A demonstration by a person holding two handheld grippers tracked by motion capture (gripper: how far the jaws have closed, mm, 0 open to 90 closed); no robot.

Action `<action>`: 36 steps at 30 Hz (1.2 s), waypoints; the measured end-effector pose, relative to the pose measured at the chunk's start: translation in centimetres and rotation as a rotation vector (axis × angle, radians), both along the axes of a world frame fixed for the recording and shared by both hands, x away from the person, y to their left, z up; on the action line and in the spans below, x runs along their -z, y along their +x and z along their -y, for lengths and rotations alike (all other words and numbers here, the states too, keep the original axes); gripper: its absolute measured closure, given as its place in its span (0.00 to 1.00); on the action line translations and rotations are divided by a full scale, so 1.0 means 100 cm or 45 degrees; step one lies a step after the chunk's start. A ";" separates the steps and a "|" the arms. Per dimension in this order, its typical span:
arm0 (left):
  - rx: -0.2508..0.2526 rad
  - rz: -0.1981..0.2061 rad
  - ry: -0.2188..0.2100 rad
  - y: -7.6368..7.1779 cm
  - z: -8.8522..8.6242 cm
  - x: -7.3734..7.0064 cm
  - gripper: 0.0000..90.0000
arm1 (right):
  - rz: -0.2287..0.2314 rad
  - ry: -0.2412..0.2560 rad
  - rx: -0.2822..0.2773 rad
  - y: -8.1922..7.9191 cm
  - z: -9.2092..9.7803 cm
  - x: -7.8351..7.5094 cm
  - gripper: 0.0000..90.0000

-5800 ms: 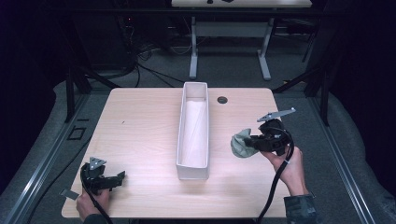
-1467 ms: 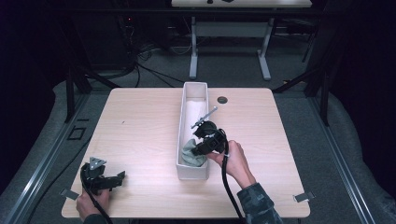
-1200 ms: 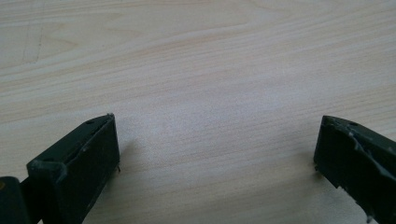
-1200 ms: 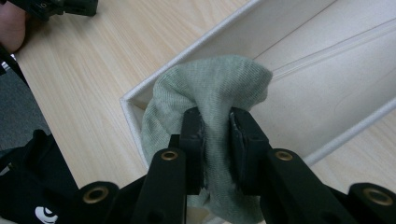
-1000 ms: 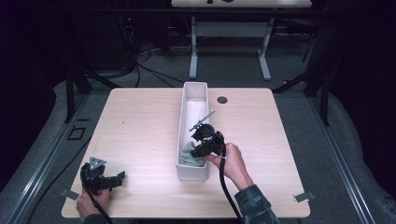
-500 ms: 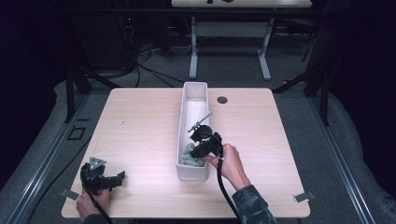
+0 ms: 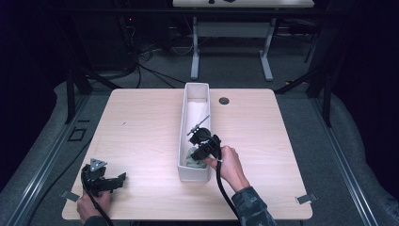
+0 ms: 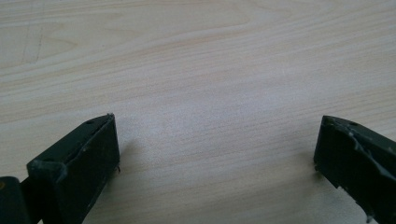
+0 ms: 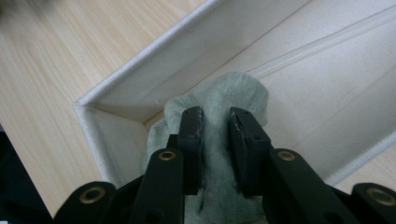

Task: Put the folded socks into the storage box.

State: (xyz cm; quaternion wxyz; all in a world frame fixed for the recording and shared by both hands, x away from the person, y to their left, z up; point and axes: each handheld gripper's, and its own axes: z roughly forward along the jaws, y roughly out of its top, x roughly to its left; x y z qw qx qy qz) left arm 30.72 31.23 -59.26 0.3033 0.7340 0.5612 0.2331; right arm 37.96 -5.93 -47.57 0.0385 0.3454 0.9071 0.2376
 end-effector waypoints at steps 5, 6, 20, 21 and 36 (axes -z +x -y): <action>-0.001 0.000 0.001 0.000 0.000 0.000 0.00 | -0.011 -0.009 0.006 0.002 -0.002 0.002 0.83; 0.000 0.000 0.000 0.000 0.000 0.000 0.00 | -0.014 -0.023 0.006 0.002 -0.003 0.003 0.83; -0.001 0.000 0.001 0.000 0.000 0.000 0.00 | -0.010 -0.094 0.015 0.004 -0.009 0.012 0.69; -0.001 0.000 0.002 0.000 0.000 0.000 0.00 | -0.010 -0.096 0.020 0.004 -0.008 0.012 0.68; 0.000 0.000 0.000 0.000 0.000 0.000 0.00 | 0.002 -0.123 0.018 0.002 -0.008 0.011 0.79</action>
